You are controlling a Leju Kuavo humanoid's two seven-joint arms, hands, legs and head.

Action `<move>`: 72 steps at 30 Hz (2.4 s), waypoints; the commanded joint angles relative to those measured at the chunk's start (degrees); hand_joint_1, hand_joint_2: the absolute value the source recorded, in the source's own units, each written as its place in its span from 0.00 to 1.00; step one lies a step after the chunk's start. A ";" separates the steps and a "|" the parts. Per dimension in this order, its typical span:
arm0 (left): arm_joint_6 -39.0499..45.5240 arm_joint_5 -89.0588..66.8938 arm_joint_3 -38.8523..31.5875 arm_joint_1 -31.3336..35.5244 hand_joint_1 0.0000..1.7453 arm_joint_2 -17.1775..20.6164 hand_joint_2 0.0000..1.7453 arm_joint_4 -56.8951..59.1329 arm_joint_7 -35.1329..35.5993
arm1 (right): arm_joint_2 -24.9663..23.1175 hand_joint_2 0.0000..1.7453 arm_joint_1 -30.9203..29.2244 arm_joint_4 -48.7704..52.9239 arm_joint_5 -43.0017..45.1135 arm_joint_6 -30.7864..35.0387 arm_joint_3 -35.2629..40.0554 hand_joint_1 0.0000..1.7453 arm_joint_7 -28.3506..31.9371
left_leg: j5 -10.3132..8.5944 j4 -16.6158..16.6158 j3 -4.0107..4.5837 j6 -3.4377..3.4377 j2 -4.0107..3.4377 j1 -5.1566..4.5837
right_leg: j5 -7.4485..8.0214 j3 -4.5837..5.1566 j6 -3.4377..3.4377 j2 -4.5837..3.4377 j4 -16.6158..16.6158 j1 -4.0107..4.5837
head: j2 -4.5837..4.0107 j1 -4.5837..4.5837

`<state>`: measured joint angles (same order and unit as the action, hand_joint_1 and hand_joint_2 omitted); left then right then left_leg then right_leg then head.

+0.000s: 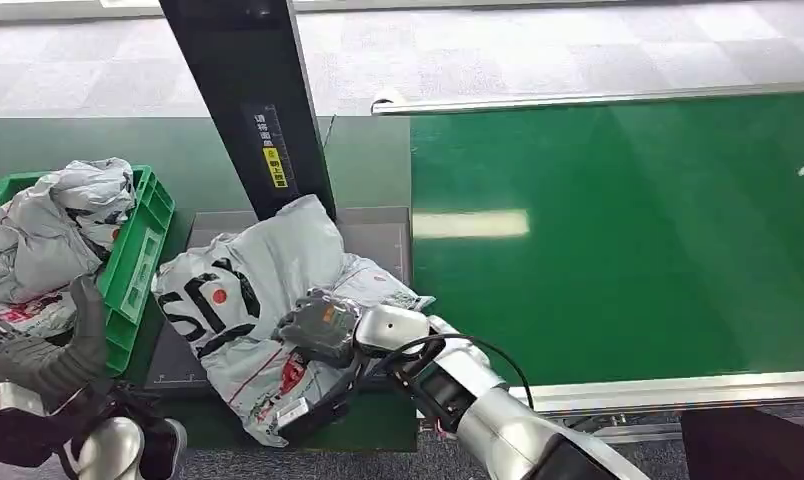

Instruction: Moved the parcel from conveyor to table for the left to box.

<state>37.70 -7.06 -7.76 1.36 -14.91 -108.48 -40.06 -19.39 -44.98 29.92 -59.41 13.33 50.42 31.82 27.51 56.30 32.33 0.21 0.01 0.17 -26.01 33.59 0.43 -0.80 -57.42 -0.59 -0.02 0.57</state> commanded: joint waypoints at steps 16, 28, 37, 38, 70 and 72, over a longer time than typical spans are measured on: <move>2.30 1.77 1.65 0.83 0.00 1.58 1.00 5.30 0.06 | 1.57 1.00 -2.16 -3.57 12.01 4.52 -5.09 0.00 -0.19 | -0.02 -0.07 -0.14 0.03 0.12 -0.02 | -0.03 -0.14 -0.03 0.17 0.06 -0.01 | 0.00 0.02; 2.30 2.07 2.55 -0.99 0.00 3.47 1.00 6.17 0.06 | 9.30 1.00 8.81 12.46 29.59 6.14 -18.28 0.00 7.74 | -0.03 -0.10 -0.15 0.01 0.21 0.00 | -0.03 -0.18 -0.01 0.26 0.13 0.01 | 0.00 0.02; 2.30 2.35 4.39 -0.48 0.00 4.34 1.00 8.27 0.06 | 10.47 1.00 10.00 15.81 33.36 8.00 -20.48 0.00 8.18 | -0.03 -0.13 -0.19 0.05 0.18 -0.01 | -0.04 -0.20 -0.05 0.25 0.13 0.00 | 0.00 0.02; 2.18 3.53 6.18 0.21 0.00 6.36 1.00 11.44 0.06 | 11.28 1.00 11.05 18.75 35.46 6.10 -22.66 0.00 8.18 | -0.04 -0.08 -0.11 0.02 0.24 -0.02 | -0.04 -0.14 -0.02 0.28 0.09 -0.01 | 0.00 0.02; -33.70 -60.56 16.86 8.23 0.00 11.58 1.00 51.59 45.20 | 14.25 1.00 16.29 29.93 46.68 -11.98 -31.43 0.00 -0.56 | 0.16 -0.22 -1.01 -0.06 0.24 -0.14 | -0.02 -1.15 0.05 0.15 0.15 -0.15 | 0.00 0.02; -33.70 -60.56 16.86 8.23 0.00 11.58 1.00 51.59 45.20 | 14.25 1.00 16.29 29.93 46.68 -11.98 -31.43 0.00 -0.56 | 0.27 -0.03 -1.00 0.00 0.21 -0.15 | -0.25 -1.13 0.15 0.10 -0.06 -0.17 | 0.00 0.00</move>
<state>5.77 -66.62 9.22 13.13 -5.09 -65.99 4.06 -5.86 -28.68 60.65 -12.61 1.68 19.37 31.52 28.34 56.16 29.90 0.13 0.59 0.08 -26.88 30.98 0.59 -0.40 -57.30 -0.69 -0.02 0.57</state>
